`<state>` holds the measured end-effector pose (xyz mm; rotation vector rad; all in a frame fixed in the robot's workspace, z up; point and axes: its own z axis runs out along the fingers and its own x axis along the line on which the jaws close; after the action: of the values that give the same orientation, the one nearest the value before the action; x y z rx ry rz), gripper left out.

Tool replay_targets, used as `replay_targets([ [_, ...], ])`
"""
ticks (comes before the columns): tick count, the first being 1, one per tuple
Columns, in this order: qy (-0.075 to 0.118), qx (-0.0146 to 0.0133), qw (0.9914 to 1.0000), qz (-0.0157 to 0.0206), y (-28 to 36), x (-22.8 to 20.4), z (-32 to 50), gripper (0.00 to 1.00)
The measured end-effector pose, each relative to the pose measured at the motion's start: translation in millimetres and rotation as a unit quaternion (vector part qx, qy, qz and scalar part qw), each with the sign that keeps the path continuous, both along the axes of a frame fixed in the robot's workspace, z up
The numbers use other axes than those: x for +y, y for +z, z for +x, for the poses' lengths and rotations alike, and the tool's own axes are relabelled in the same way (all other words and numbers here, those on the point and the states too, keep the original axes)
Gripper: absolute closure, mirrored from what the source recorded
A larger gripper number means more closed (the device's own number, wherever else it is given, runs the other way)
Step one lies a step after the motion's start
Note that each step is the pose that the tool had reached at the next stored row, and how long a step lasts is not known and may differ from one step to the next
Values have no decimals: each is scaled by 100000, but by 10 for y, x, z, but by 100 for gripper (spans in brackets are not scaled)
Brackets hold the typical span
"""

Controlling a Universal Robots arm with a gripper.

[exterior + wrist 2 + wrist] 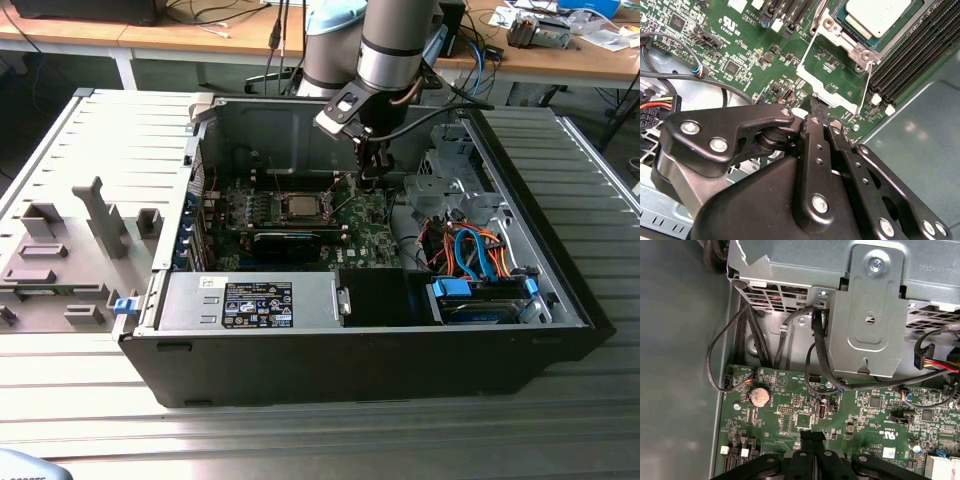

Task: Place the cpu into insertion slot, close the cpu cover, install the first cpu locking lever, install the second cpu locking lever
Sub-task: 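Close the cpu cover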

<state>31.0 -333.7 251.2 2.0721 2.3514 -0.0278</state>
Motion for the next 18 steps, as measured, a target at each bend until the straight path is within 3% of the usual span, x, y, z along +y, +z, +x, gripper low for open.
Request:
replay_targets([
  [18, 2, -312, 100000, 1, 19, 0, -129, 89],
])
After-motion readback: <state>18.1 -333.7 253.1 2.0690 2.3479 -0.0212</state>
